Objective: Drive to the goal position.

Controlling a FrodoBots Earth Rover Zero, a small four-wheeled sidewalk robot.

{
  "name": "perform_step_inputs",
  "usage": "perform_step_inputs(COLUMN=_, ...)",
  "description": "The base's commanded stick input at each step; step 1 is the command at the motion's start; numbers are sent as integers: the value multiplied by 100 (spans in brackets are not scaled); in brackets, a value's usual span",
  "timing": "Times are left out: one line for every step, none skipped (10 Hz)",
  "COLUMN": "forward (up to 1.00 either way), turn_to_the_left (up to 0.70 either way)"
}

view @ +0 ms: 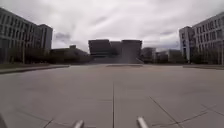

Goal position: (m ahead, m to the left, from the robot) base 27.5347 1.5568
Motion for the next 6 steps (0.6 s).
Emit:
perform_step_inputs(forward=100, turn_to_the_left=40)
perform_step_inputs(forward=100, turn_to_the_left=40)
perform_step_inputs(forward=100, turn_to_the_left=39)
perform_step_inputs(forward=100, turn_to_the_left=38)
perform_step_inputs(forward=100, turn_to_the_left=18)
perform_step_inputs(forward=100, turn_to_the_left=0)
